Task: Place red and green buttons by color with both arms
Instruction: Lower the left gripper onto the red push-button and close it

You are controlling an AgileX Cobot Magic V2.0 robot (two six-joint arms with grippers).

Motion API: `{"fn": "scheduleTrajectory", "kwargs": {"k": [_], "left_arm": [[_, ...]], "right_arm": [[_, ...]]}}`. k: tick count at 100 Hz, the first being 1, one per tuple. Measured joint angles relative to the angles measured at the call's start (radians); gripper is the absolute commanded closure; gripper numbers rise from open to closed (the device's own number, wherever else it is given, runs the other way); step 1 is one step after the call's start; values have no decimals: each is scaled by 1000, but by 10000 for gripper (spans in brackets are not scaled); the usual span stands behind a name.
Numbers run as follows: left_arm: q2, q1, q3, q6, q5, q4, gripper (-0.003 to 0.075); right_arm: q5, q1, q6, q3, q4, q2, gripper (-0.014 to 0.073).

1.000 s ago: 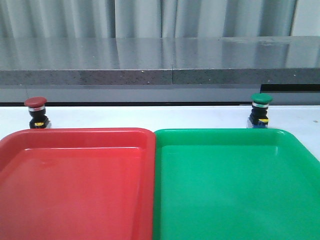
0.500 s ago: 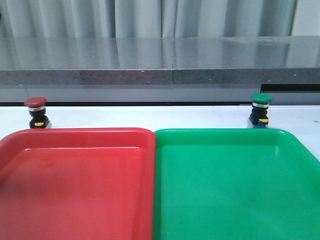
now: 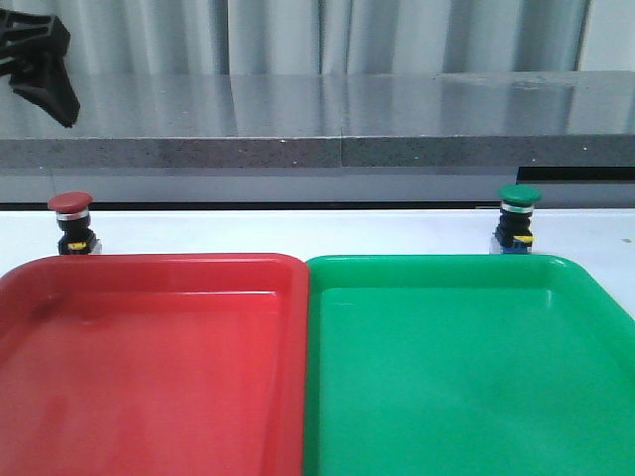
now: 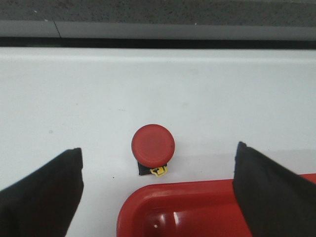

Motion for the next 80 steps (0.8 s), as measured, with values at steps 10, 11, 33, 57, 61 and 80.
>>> {"fn": "scheduleTrajectory", "kwargs": {"k": [10, 11, 33, 57, 61, 80], "left_arm": [[61, 0, -45, 0, 25, 0, 139], [69, 0, -52, 0, 30, 0, 139], [176, 0, -135, 0, 59, 0, 140], [275, 0, -184, 0, 78, 0, 140], [289, 0, -192, 0, 82, 0, 140], [351, 0, -238, 0, 99, 0, 148]], "right_arm": [[0, 0, 0, 0, 0, 0, 658], [0, 0, 0, 0, 0, 0, 658], [0, 0, 0, 0, 0, 0, 658], [0, 0, 0, 0, 0, 0, 658], [0, 0, 0, 0, 0, 0, 658], [0, 0, 0, 0, 0, 0, 658]]}}
